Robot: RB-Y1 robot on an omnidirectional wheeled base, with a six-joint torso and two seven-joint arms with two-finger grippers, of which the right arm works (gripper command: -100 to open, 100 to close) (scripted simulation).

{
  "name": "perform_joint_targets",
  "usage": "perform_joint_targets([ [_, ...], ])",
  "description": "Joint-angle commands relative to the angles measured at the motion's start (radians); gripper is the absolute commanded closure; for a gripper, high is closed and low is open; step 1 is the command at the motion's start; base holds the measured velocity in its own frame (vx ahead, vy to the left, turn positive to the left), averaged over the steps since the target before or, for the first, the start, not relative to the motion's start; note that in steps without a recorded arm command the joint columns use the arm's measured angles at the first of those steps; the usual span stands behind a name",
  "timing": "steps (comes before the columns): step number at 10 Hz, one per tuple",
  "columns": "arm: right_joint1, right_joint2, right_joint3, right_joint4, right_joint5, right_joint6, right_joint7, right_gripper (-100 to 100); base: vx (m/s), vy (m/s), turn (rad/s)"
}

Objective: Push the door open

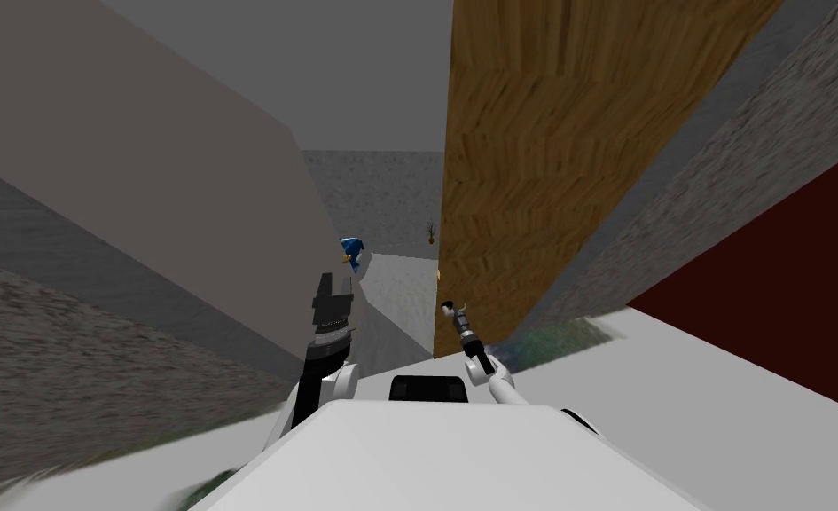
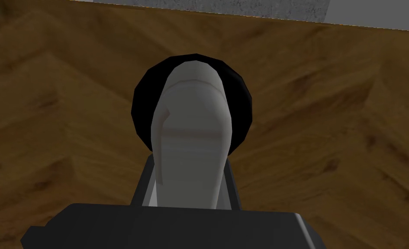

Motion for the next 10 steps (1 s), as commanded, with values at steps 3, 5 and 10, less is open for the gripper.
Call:
perform_joint_targets([
  [3,0.003,-0.012,-0.023,-0.024,-0.012,0.005,0.008,100,0.150,0.068,-0.025],
  [5,0.003,-0.012,-0.023,-0.024,-0.012,0.005,0.008,100,0.044,0.008,0.012],
  [10,0.005,-0.021,-0.071,-0.020,-0.036,0.006,0.029,100,0.158,0.081,-0.053],
])
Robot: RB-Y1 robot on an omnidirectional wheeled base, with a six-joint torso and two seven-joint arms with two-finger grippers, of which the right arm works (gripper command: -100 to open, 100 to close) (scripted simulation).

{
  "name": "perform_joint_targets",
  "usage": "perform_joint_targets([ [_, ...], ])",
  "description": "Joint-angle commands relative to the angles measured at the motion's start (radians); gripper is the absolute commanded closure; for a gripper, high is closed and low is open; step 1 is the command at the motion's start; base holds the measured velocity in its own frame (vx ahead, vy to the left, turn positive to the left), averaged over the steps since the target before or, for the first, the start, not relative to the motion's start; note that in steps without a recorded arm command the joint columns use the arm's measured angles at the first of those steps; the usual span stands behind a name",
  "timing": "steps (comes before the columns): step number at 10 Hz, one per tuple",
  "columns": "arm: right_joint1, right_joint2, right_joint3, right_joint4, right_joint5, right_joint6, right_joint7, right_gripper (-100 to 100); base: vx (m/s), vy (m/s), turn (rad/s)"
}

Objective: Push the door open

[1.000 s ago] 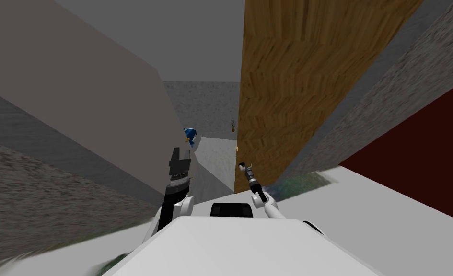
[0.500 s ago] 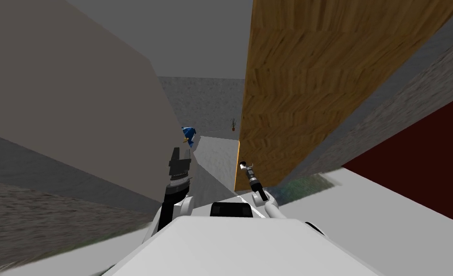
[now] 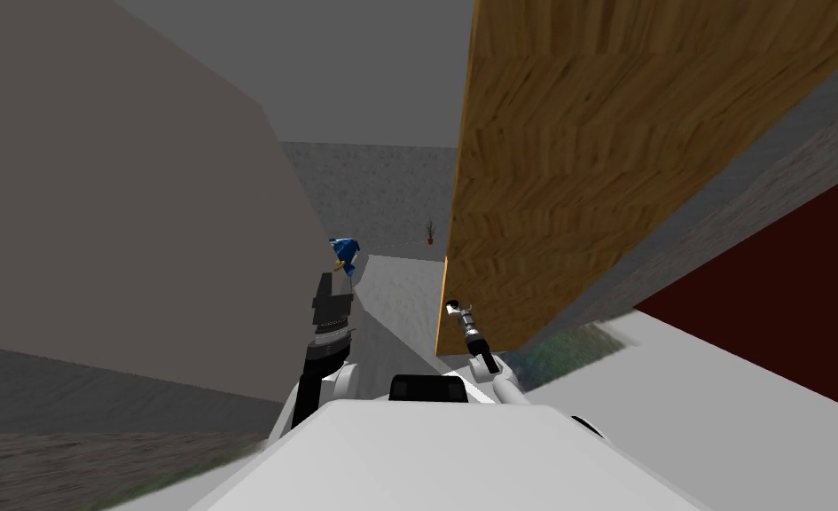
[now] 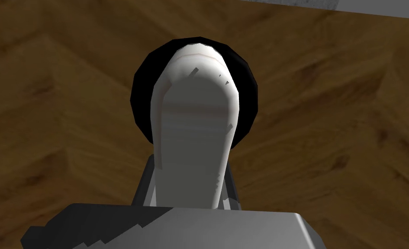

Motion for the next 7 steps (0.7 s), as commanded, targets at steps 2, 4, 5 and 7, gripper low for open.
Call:
perform_joint_targets([
  [2,-0.015,-0.009,-0.029,0.027,-0.015,-0.023,0.010,100,0.146,0.080,-0.051],
  [4,-0.013,-0.013,-0.061,0.030,-0.031,-0.023,0.024,100,0.186,0.104,-0.063],
  [5,-0.013,-0.014,-0.074,0.031,-0.038,-0.023,0.029,100,0.187,0.119,-0.081],
  [7,-0.013,-0.014,-0.074,0.061,-0.038,-0.023,0.029,100,0.097,0.054,-0.022],
])
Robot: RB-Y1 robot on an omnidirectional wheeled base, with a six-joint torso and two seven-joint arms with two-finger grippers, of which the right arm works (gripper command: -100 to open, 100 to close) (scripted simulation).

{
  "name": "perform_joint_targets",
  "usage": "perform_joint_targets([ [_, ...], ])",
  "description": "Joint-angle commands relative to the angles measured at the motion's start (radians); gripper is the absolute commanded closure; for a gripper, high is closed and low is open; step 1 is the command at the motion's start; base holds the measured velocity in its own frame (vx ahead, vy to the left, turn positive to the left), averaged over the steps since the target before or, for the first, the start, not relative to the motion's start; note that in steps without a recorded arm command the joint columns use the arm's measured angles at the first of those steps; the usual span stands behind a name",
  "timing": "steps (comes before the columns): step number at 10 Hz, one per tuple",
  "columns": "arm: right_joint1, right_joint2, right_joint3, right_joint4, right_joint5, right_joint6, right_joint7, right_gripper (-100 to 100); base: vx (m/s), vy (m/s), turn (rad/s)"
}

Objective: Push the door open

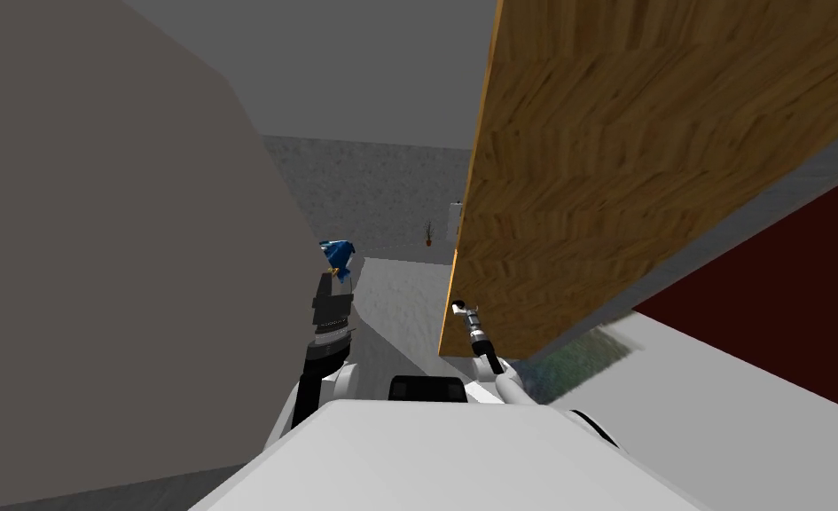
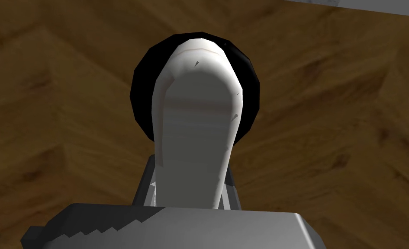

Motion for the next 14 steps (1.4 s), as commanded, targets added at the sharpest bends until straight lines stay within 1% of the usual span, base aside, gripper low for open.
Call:
perform_joint_targets([
  [1,0.023,-0.005,-0.002,-0.050,0.000,0.027,0.002,100,-0.003,-0.010,0.013],
  [2,0.023,-0.005,-0.002,-0.062,0.000,0.027,0.002,100,-0.027,-0.013,0.011],
  [3,0.024,-0.007,-0.021,-0.060,-0.010,0.027,0.010,100,0.077,0.073,-0.051],
  [4,0.024,-0.007,-0.028,-0.059,-0.014,0.027,0.013,100,0.153,0.104,-0.087],
  [9,0.027,-0.010,-0.085,-0.054,-0.044,0.027,0.038,100,0.183,0.108,-0.065],
  [14,0.029,-0.010,-0.125,-0.051,-0.064,0.028,0.055,100,0.170,0.086,-0.055],
])
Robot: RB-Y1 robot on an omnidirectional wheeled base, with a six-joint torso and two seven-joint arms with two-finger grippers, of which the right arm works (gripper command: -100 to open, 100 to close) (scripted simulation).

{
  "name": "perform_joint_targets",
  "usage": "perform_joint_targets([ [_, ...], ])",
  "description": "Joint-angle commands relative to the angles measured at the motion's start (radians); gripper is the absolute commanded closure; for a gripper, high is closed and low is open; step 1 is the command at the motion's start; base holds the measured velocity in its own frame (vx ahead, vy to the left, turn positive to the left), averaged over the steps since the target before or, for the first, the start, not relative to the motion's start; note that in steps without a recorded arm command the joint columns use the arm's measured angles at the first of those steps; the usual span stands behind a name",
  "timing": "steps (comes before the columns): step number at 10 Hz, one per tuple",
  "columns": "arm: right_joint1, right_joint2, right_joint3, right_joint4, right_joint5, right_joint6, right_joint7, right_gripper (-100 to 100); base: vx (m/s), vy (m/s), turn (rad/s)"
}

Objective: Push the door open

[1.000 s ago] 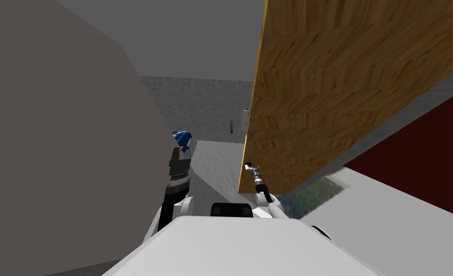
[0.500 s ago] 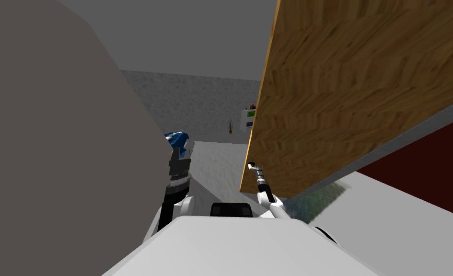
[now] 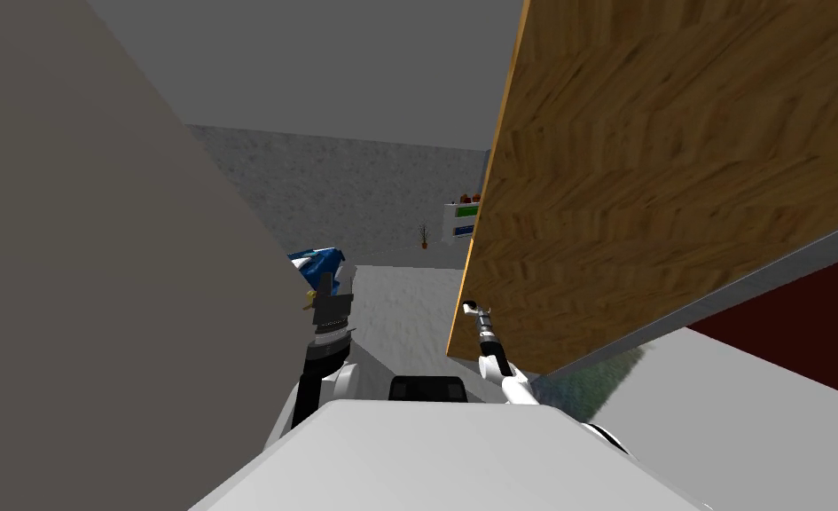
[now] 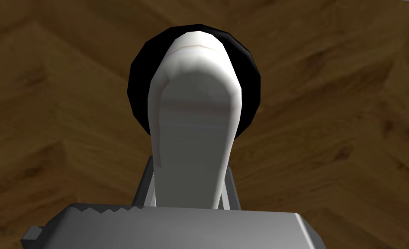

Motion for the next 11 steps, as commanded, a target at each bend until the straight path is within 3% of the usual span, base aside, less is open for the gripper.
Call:
perform_joint_targets([
  [1,0.000,0.000,0.000,0.000,0.000,0.000,0.000,100,0.075,0.013,-0.021],
  [11,0.005,-0.019,-0.077,0.009,-0.049,-0.008,0.028,100,0.168,0.027,-0.038],
])
